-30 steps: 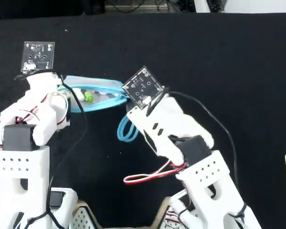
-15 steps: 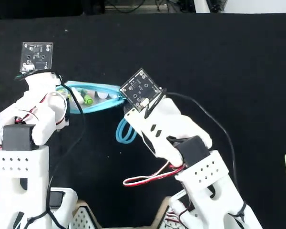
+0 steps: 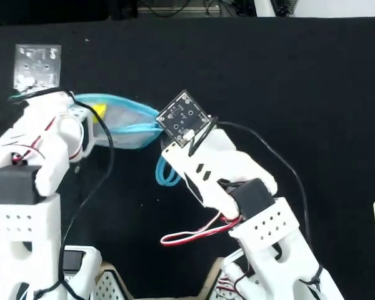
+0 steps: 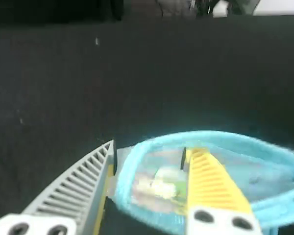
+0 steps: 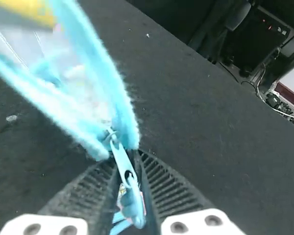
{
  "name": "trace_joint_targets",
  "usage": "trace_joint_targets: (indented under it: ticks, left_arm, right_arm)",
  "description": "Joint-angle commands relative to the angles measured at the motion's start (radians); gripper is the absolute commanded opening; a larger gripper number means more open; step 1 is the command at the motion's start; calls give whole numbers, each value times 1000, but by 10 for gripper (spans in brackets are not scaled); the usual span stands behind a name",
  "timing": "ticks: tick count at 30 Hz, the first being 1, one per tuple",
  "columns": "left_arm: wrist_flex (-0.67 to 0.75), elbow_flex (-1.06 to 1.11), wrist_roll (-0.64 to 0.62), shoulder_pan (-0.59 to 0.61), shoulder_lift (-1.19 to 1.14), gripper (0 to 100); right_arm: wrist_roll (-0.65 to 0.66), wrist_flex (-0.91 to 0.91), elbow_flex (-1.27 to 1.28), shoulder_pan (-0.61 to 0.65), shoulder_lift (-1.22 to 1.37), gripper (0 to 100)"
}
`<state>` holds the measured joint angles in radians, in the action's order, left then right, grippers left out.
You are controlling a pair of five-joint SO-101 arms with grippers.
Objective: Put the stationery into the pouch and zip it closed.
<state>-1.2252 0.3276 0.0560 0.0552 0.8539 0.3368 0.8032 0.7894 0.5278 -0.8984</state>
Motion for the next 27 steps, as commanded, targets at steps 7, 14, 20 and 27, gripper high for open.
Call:
trace_joint_targets:
  ticks: [7,14,20,27]
  left_arm:
    - [-112,-185,6,-8,219,230]
    - [-46,25,8,-8,374,230]
    - [14,150,8,-7,485,230]
    - [-25,148,9,-7,628,230]
  right_arm:
    - [6,-87,-64,37,-4,11]
    - [0,-78,-176,32,90,11]
    - [2,-80,-219,32,125,11]
    - [3,-49,-311,31,127,11]
